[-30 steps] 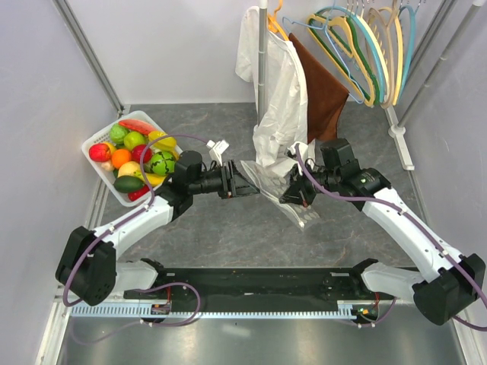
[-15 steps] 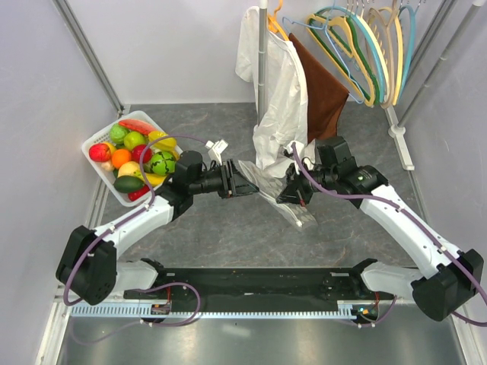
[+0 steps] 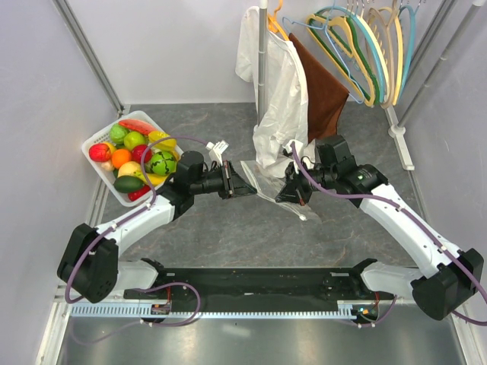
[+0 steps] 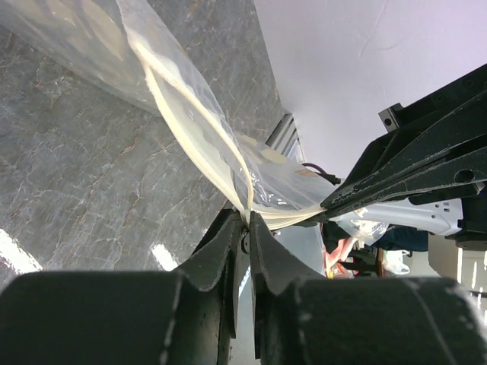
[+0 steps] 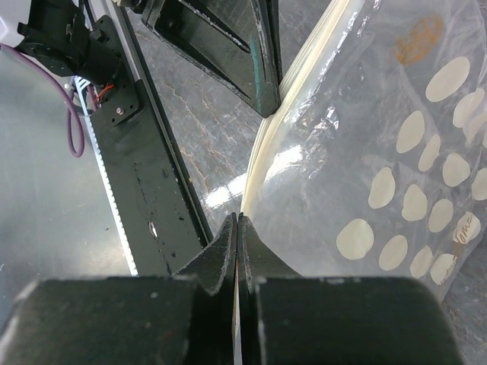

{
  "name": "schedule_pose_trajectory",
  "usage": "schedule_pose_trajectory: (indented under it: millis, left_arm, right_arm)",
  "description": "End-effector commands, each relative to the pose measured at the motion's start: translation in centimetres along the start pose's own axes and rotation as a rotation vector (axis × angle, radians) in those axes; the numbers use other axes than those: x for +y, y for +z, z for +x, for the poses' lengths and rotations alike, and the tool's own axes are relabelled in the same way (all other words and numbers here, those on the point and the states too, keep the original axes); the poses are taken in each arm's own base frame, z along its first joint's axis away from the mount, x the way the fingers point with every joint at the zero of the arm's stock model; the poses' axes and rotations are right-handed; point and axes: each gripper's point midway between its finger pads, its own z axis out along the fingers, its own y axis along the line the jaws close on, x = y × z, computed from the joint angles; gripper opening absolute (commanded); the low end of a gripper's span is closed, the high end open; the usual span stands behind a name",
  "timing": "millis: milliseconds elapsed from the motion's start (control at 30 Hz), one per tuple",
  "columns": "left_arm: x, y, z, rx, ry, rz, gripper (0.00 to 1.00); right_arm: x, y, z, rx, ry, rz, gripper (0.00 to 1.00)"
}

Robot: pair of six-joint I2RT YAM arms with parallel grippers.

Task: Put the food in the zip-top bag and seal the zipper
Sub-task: Open the zipper of the food storage bag.

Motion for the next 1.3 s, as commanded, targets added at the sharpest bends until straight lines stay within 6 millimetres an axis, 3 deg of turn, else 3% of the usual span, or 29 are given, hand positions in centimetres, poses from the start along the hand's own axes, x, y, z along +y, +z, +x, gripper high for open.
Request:
schedule_pose_trajectory:
  millis: [0,67,133,367,467,667,700,733,767,833,900,1033,1267]
  left_arm:
    - [0.2,0.2,-0.4,-0.025,-0.007,-0.009,0.14]
    - [0.1,0.1,-0.4,-0.023,-0.001,-0.004,0.15]
    - [0.0,0.1,-0.2,-0.017,0.003,0.001,0.02]
    - [-0.3,0.0,-0.4,-0.02,0.014,0.01,0.02]
    - [0.5,-0.1,-0.1,-0.007,0.017,-0.034,0.02]
    - [0.2,-1.9,1.1,0.054,0.125,-0.073,0.02]
    - [0.0,-2.2,1.1,0.055,0.16,-0.072,0.02]
    - [0.0,-2.4,1.4,0.067,0.163,-0.079,0.02]
    - [-0.5,-2.6,1.3,0.061,0.177,-0.07,0.02]
    - [-0.8,-2.7,1.2,0.066,0.175,-0.066,0.02]
    - [-1.1,-2.6,0.9,0.07,0.161,-0.065,0.02]
    - [-1.9,-2.3,0.2,0.058,0.156,-0.058,0.02]
    - [-3.8,-1.9,-0.7,0.05,0.176,-0.015,0.02]
  right_arm:
    - [1.1,-0.4,-1.9,-0.043,-0.06,-0.04,0.0]
    - [1.0,-0.4,-1.8,-0.042,-0.057,-0.034,0.0]
    - [0.9,-0.3,-1.7,-0.041,-0.056,-0.033,0.0]
    - [0.2,-0.3,-1.7,-0.038,-0.054,0.002,0.0]
    - [-0.5,-0.4,-2.1,-0.042,-0.056,0.057,0.0]
    - [-4.7,-2.0,-2.6,-0.047,-0.062,0.32,0.01]
    - [-4.8,-2.1,-2.5,-0.04,-0.063,0.324,0.15]
    - [-4.2,-2.0,-2.9,-0.046,-0.078,0.294,0.54]
    - [-3.7,-2.0,-3.0,-0.051,-0.08,0.269,0.73]
    - [-2.4,-1.8,-3.8,-0.075,-0.089,0.198,0.9]
    - [-1.1,-1.4,-4.6,-0.106,-0.077,0.125,0.98]
    - [0.0,-1.0,-6.1,-0.131,-0.053,0.07,0.98]
    - [2.6,1.0,-5.7,-0.111,-0.028,-0.039,0.98]
